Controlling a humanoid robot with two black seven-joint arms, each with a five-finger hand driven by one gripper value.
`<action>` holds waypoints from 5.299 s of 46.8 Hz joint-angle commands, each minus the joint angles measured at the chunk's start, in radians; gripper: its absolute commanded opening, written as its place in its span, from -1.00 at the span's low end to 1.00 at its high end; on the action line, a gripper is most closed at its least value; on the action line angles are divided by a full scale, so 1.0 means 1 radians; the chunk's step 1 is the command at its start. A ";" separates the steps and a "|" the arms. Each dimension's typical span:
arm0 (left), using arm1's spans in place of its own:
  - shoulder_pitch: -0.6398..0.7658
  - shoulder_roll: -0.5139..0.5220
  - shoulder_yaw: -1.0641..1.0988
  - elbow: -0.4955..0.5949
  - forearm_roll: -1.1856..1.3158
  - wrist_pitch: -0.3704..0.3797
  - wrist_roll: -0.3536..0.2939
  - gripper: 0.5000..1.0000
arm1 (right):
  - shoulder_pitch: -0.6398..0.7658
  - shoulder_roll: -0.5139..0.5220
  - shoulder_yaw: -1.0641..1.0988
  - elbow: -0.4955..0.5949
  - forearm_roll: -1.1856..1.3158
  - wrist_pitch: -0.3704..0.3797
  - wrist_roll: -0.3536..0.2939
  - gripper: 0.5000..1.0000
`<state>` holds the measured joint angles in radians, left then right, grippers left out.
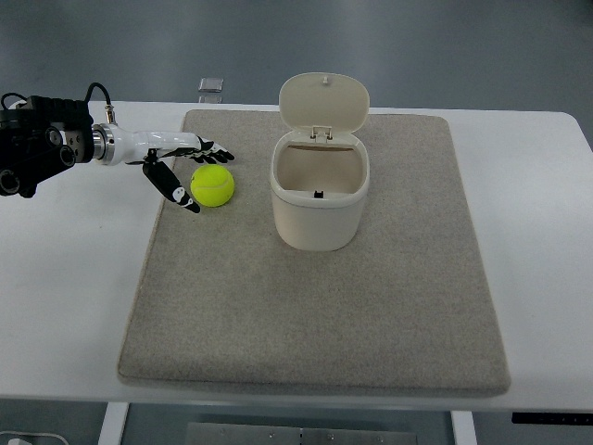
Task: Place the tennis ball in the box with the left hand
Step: 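Curl the left hand's fingers around the tennis ball, then lift the ball with the left hand and carry it above the bin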
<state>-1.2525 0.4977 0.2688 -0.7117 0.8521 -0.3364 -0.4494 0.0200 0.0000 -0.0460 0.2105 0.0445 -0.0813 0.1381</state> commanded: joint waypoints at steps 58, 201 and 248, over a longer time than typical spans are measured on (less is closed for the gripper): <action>0.005 -0.024 -0.003 -0.002 -0.024 0.034 0.002 0.69 | 0.000 0.000 0.000 0.000 0.000 0.000 0.000 0.75; -0.330 -0.203 -0.459 -0.021 -0.734 0.112 0.115 -1.00 | 0.000 0.000 0.000 0.000 0.000 0.000 0.000 0.75; -0.289 -0.243 -0.241 -0.410 -0.637 0.184 0.115 -1.00 | 0.000 0.000 0.000 0.000 0.000 0.000 0.000 0.75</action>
<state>-1.5462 0.2401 0.0014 -1.0908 0.2150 -0.1581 -0.3343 0.0200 0.0000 -0.0460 0.2106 0.0445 -0.0813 0.1381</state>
